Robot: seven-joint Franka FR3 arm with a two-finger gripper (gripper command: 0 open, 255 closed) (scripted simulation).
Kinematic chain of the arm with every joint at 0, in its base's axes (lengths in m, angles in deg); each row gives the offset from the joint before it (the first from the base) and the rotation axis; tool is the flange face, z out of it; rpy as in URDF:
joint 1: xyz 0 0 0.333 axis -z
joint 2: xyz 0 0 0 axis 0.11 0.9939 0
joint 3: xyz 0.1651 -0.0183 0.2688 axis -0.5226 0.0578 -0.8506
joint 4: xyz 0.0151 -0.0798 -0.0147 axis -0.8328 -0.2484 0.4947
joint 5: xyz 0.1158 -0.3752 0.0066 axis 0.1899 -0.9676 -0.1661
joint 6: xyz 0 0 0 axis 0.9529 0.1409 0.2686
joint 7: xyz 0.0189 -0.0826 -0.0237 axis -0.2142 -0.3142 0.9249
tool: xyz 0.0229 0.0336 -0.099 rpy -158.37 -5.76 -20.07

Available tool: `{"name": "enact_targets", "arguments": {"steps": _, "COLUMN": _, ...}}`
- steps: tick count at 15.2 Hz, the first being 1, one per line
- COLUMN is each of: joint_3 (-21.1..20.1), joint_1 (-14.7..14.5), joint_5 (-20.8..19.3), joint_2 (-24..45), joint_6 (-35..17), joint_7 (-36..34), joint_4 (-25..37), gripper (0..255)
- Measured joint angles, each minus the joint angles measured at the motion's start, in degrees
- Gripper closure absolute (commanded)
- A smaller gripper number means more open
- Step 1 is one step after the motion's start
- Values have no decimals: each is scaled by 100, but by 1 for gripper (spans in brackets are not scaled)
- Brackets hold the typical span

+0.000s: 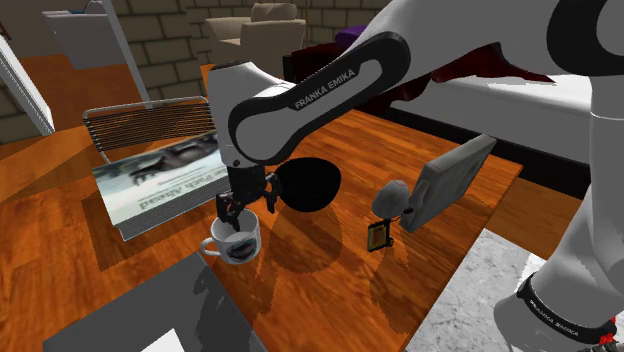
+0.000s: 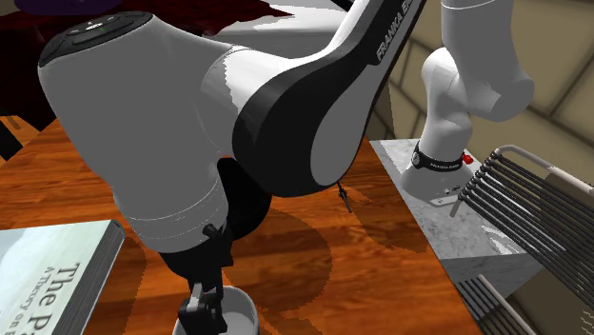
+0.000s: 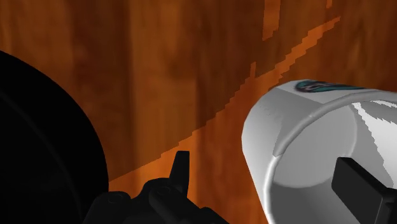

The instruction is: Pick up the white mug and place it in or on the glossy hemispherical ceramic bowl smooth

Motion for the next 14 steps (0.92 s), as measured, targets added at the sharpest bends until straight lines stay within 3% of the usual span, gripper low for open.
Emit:
{"name": "enact_targets", "arguments": {"steps": 8, "joint_3": 12, "joint_1": -17, "joint_5": -27, "joint_2": 59, "joint_6": -96, "joint_7": -20, "joint_4": -39, "gripper": 0}}
{"name": "enact_targets", "arguments": {"steps": 9, "joint_3": 12, "joint_1": -17, "joint_5": -27, "joint_2": 59, "joint_6": -97, "joint_7": -20, "joint_4": -39, "gripper": 255}}
{"name": "enact_targets", "arguments": {"steps": 14, "joint_3": 12, "joint_1": -17, "joint_5": -28, "joint_2": 58, "joint_6": -98, "joint_7": -20, "joint_4": -39, "gripper": 255}}
